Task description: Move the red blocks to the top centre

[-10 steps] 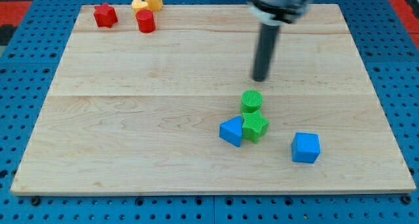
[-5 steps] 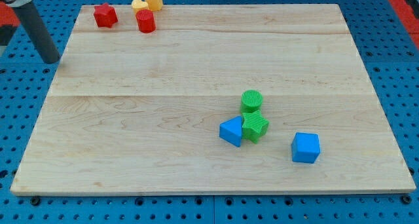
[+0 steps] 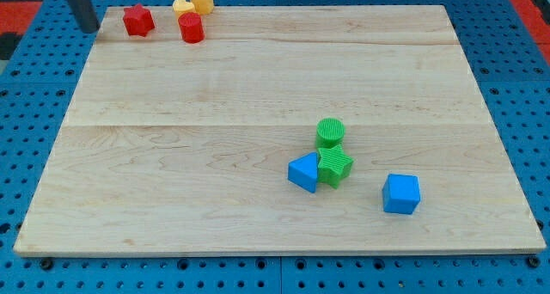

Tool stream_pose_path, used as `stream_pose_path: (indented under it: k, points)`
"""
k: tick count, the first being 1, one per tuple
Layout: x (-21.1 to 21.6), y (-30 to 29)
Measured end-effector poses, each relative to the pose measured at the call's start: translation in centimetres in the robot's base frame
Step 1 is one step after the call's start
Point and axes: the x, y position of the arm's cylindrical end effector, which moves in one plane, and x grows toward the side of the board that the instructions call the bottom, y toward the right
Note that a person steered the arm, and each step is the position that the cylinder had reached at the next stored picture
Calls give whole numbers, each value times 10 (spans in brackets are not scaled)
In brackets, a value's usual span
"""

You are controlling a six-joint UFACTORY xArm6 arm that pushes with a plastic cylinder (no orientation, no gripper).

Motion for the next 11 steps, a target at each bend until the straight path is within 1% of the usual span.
stream_pose_path:
  k: [1, 2, 3, 4, 5, 7, 8, 10, 11]
  points:
    - [-12, 25]
    - [-51, 2]
    - [-38, 24]
    - [8, 68]
    - [16, 111]
    - [-1, 148]
    - [-3, 170]
    - [-30, 232]
    - [-30, 266]
